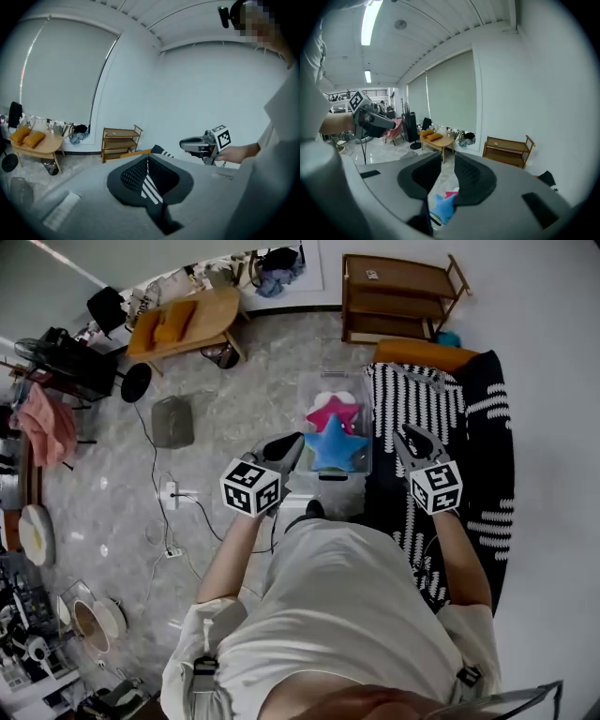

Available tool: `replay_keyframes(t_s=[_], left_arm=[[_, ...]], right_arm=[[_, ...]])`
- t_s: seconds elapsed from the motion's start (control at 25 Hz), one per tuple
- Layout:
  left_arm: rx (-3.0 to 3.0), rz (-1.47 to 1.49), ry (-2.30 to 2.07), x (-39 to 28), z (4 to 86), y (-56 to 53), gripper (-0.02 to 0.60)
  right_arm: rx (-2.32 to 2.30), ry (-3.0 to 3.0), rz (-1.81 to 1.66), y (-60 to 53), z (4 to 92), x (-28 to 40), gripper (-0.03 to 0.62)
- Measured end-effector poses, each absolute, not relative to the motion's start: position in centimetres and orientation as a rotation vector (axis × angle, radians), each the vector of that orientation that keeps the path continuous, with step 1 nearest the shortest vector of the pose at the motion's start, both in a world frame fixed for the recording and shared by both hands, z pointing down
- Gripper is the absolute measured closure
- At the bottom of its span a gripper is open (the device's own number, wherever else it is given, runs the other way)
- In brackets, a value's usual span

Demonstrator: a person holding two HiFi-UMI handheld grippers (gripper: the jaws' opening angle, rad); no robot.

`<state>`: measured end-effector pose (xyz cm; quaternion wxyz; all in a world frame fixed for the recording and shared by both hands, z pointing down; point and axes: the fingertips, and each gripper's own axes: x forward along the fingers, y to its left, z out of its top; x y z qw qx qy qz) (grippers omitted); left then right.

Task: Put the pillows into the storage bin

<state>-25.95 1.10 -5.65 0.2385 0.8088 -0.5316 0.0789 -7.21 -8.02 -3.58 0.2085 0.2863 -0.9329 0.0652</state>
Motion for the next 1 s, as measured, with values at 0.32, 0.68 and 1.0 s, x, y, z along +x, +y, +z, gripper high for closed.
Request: replay_keyframes(t_s=[0.32, 0.68, 1.0], left_arm=[[2.316, 0.189, -1.561, -26.2, -9.2, 0.6, 0.563], [2.338, 0.16, -1.637, -26.6, -10.7, 0.3, 0.563], [2.338, 0.132, -1.632, -26.4, -10.7, 0.2, 0.563]], right_arm=[[0.859, -2.662, 0.17, -6.9, -7.7, -5.7, 0.587], [0.962, -2.679, 0.153, -7.2, -9.4, -3.5, 0.589], [0.992, -2.692, 0.164, -6.8, -9.6, -3.4, 0.591]])
